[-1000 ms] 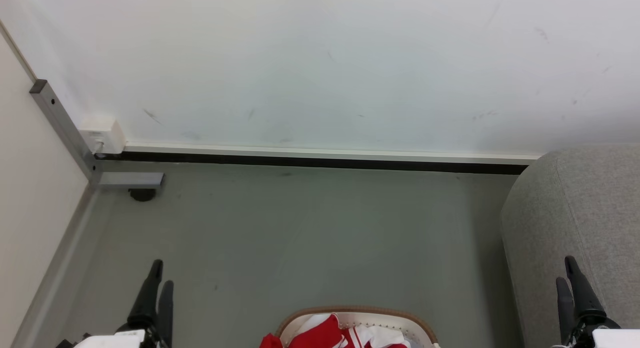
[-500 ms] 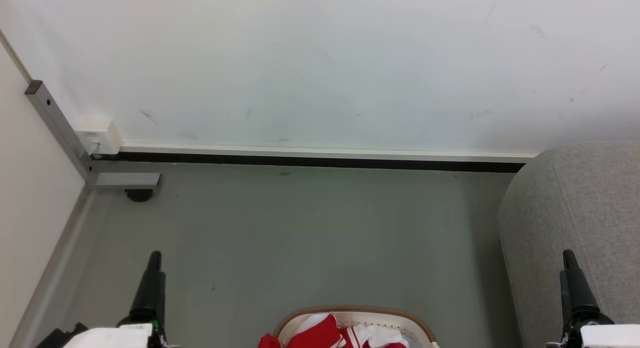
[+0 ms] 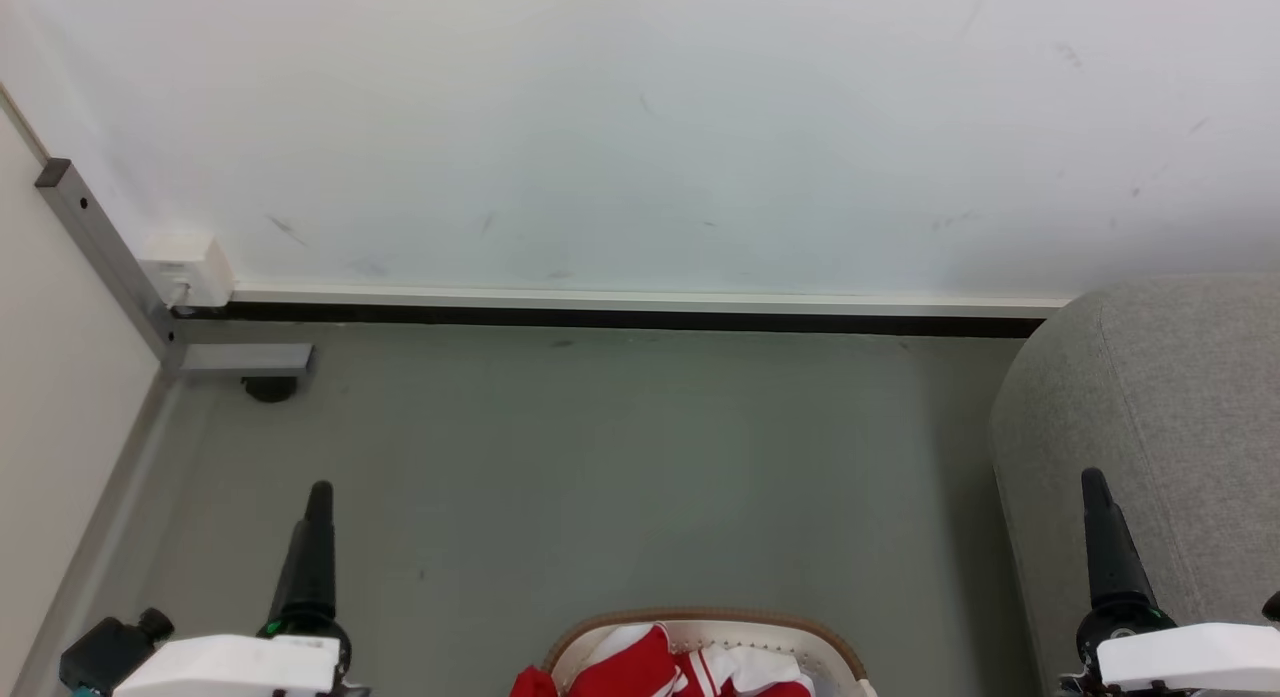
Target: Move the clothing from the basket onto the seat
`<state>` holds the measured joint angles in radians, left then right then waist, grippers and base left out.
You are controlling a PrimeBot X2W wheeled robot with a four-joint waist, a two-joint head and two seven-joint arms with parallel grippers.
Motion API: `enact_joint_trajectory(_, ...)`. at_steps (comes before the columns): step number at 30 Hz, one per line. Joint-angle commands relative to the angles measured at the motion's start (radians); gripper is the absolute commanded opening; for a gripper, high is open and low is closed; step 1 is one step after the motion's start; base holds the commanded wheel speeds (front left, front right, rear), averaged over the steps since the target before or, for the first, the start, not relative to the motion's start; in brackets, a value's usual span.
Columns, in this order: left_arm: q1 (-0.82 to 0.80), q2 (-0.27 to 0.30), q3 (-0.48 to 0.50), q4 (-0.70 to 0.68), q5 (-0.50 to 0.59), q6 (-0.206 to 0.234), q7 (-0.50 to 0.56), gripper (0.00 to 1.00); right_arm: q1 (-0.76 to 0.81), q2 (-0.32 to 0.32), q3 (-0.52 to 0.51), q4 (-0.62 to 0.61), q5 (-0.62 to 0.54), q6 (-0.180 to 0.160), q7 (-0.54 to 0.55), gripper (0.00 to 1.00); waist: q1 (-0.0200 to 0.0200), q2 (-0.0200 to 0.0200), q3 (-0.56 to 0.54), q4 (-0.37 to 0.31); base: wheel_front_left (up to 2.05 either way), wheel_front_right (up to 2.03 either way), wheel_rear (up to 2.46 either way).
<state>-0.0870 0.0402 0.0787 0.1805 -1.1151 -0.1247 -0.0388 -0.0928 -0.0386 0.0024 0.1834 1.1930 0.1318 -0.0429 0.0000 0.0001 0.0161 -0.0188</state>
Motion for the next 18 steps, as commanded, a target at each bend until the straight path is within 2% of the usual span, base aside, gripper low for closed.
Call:
enact_joint_trajectory(1, -0.024, 0.008, -0.002, -0.027, 0.061, 0.01, -0.017, 1.0, -0.024, -0.012, 0.011, -0.023, -0.056, -0.001, -0.013, 1.0, 0.0, -0.0001, 0.0, -0.001, 0.0, 0.0, 0.0)
enact_joint_trajectory(9, -0.014, 0.009, -0.041, -0.047, 0.268, 0.051, -0.044, 1.0, -0.025, -0.024, 0.04, -0.034, -0.232, -0.001, -0.04, 1.0, 0.0, -0.0001, 0.002, -0.005, 0.0, 0.0, 0.0)
enact_joint_trajectory(18, -0.004, 0.01, -0.073, -0.056, 0.443, 0.087, -0.073, 1.0, -0.027, -0.045, 0.085, -0.035, -0.431, -0.001, -0.068, 1.0, 0.0, -0.0001, 0.005, -0.012, 0.0, 0.0, 0.0)
